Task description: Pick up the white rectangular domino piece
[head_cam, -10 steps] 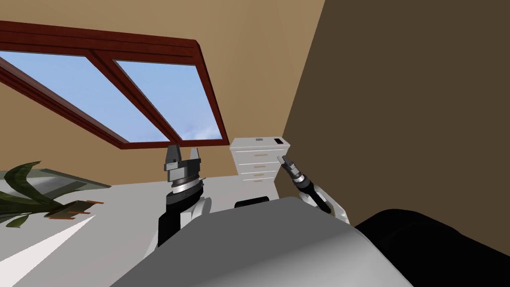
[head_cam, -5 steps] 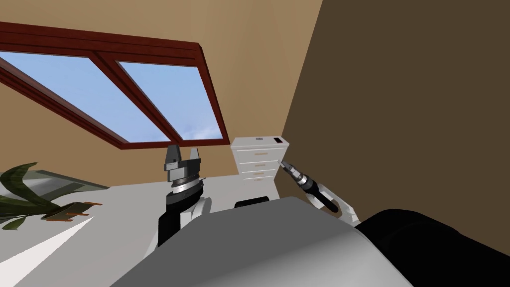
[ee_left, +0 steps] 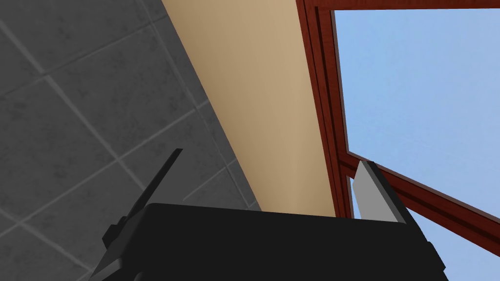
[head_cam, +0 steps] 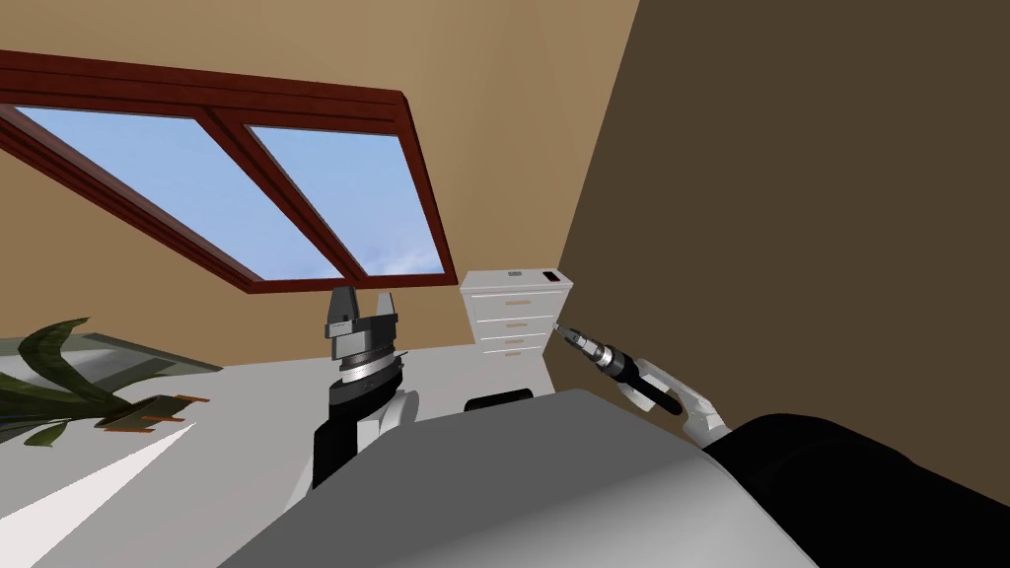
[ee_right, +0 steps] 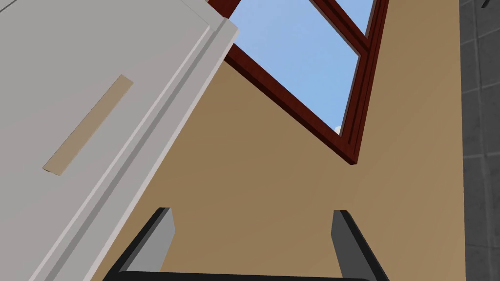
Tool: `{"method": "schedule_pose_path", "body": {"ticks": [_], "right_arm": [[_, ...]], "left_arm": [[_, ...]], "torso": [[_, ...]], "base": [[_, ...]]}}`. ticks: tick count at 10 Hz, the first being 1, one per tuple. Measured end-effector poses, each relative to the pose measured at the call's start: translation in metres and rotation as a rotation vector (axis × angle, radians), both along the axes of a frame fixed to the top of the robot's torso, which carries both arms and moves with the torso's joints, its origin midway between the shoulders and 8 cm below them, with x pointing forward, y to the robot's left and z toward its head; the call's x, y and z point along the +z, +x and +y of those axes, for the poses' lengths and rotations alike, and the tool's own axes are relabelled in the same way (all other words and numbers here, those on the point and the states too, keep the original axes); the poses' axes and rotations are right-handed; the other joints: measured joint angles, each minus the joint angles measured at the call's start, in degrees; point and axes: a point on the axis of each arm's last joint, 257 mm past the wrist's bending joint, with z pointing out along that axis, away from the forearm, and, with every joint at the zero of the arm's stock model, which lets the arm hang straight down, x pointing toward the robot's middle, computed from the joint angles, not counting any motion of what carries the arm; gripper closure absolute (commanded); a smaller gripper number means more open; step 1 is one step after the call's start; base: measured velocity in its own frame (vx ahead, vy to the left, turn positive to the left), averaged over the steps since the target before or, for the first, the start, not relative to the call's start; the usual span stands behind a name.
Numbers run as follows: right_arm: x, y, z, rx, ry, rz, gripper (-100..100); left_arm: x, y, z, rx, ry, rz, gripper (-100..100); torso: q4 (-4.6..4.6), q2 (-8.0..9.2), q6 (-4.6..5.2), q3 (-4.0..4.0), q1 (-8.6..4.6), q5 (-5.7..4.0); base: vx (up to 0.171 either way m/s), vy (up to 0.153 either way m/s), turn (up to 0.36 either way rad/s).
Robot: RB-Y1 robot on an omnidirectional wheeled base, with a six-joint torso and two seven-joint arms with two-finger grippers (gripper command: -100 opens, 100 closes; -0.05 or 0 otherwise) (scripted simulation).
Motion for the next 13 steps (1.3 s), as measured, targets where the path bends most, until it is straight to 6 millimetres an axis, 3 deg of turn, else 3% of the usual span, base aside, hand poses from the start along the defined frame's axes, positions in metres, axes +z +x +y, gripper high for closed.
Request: {"method": "schedule_pose_path", "body": {"ticks": [5,13], "right_arm": [[-0.029,-0.007,-0.022,0.074,-0.166,0.063,-100],[-0.052,-0.012,-0.071,0.167,-0.426,0.144,-100]], "left_arm": [[0.0,0.0,0.0,0.0,0.0,0.0,0],[0.0,0.0,0.0,0.0,0.0,0.0,0]], "torso": [[-0.01,-0.04,-0.02,-0.02,0.05,0.01],[-0.01,-0.06,-0.01,-0.03,0.08,0.01]], "base": [[-0.034,0.03,0.038],[-0.027,0.028,0.063]]}}
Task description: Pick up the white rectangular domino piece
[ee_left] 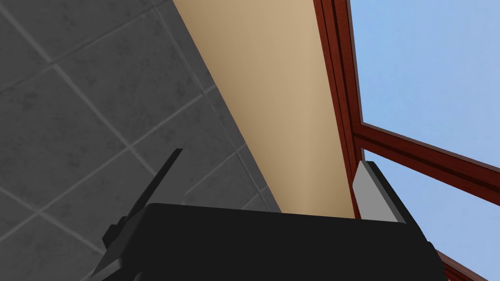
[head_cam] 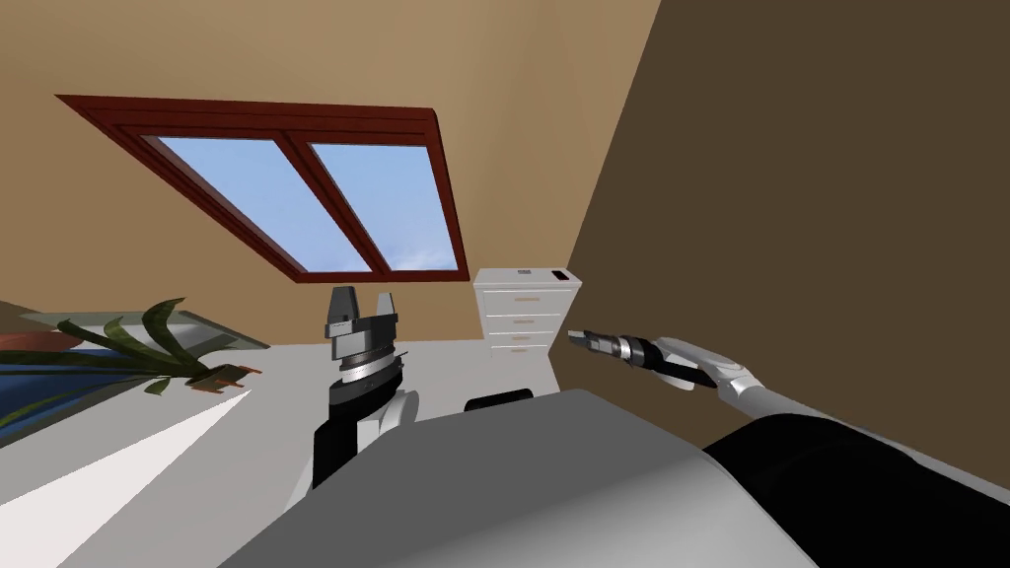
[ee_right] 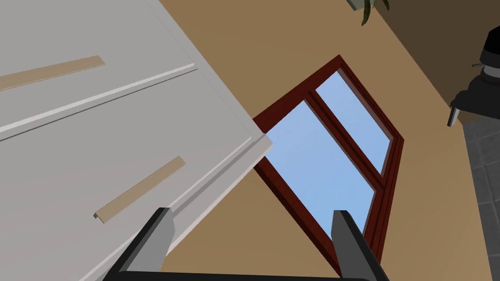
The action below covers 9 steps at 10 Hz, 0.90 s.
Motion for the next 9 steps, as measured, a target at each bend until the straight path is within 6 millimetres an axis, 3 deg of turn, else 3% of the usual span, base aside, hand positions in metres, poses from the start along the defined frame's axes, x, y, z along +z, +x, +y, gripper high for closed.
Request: {"method": "schedule_pose_path", "body": {"ticks": [9], "right_arm": [[-0.006,0.001,-0.07,0.082,-0.305,0.078,-100]], "left_arm": [[0.0,0.0,0.0,0.0,0.0,0.0,0]], "torso": [[-0.02,-0.1,-0.03,-0.06,-0.04,-0.01]], "base": [[-0.011,0.024,0.1]]}}
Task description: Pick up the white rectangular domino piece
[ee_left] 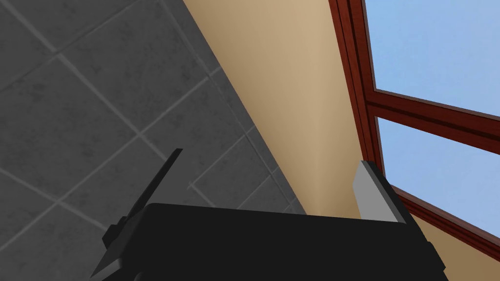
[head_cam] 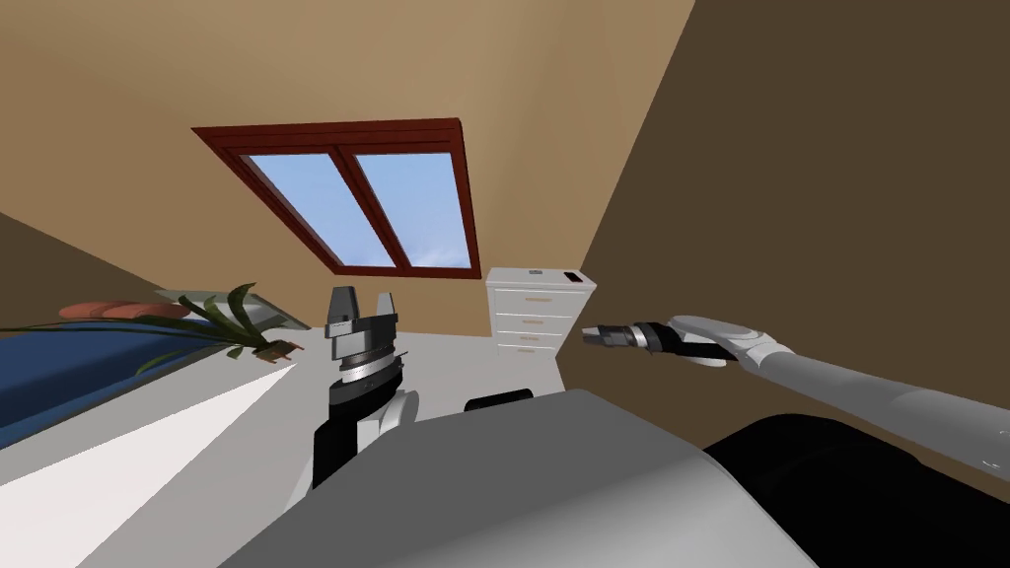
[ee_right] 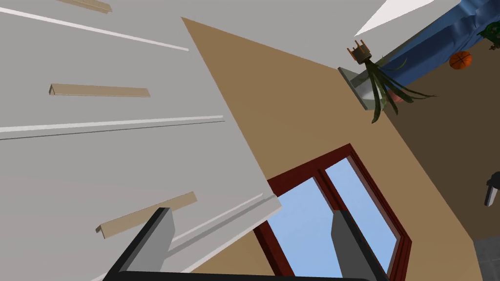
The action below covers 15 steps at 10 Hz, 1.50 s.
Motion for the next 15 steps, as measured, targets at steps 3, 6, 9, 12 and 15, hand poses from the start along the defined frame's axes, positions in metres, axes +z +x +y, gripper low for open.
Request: {"method": "schedule_pose_path", "body": {"ticks": [3,6,9,12,15], "right_arm": [[0.001,0.002,-0.027,0.021,-0.097,0.02,-100],[0.01,0.005,-0.048,0.04,-0.191,0.04,-100],[0.021,0.004,-0.07,0.061,-0.288,0.061,-100],[0.032,0.007,-0.099,0.081,-0.407,0.085,-100],[0.044,0.006,-0.121,0.096,-0.499,0.109,-100]], "left_arm": [[0.0,0.0,0.0,0.0,0.0,0.0,0],[0.0,0.0,0.0,0.0,0.0,0.0,0],[0.0,0.0,0.0,0.0,0.0,0.0,0],[0.0,0.0,0.0,0.0,0.0,0.0,0],[0.0,0.0,0.0,0.0,0.0,0.0,0]], "torso": [[-0.02,-0.06,-0.01,-0.04,-0.01,-0.01],[-0.02,-0.1,0.01,-0.05,0.0,-0.01],[-0.03,-0.15,0.01,-0.08,-0.03,-0.01],[-0.06,-0.25,0.09,-0.15,-0.05,-0.01],[-0.06,-0.25,0.08,-0.15,-0.08,-0.02]], "base": [[0.01,0.021,0.117],[0.02,0.02,0.119],[0.032,0.011,0.149],[0.049,0.006,0.146],[0.068,-0.003,0.263]]}}
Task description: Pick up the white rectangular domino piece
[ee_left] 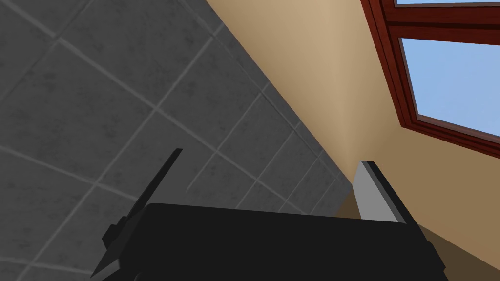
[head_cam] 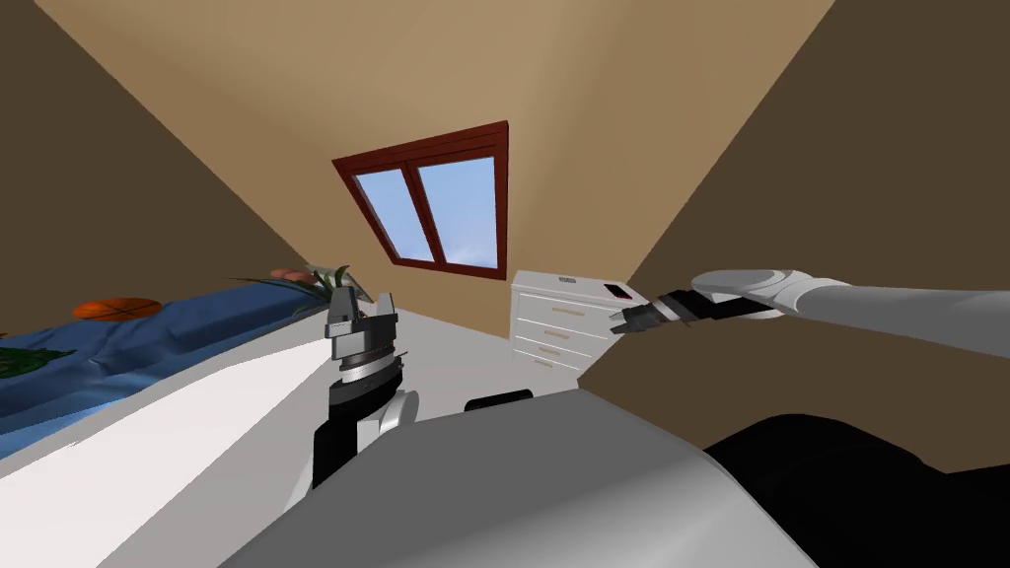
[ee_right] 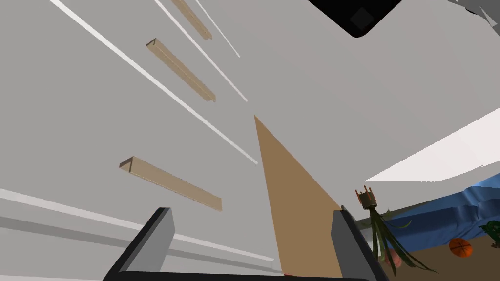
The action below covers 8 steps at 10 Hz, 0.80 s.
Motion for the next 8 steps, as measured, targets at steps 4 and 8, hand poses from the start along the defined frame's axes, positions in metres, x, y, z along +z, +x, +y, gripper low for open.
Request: {"method": "schedule_pose_path", "body": {"ticks": [4,8], "right_arm": [[0.014,0.001,-0.022,0.019,-0.096,0.016,-100],[0.03,-0.004,-0.048,0.026,-0.206,0.059,-100]], "left_arm": [[0.0,0.0,0.0,0.0,0.0,0.0,0],[0.0,0.0,0.0,0.0,0.0,0.0,0]], "torso": [[0.05,0.21,0.04,0.12,0.03,-0.02],[0.0,0.01,-0.04,0.01,0.03,0.0]], "base": [[0.042,-0.008,0.126],[0.081,-0.019,0.206]]}}
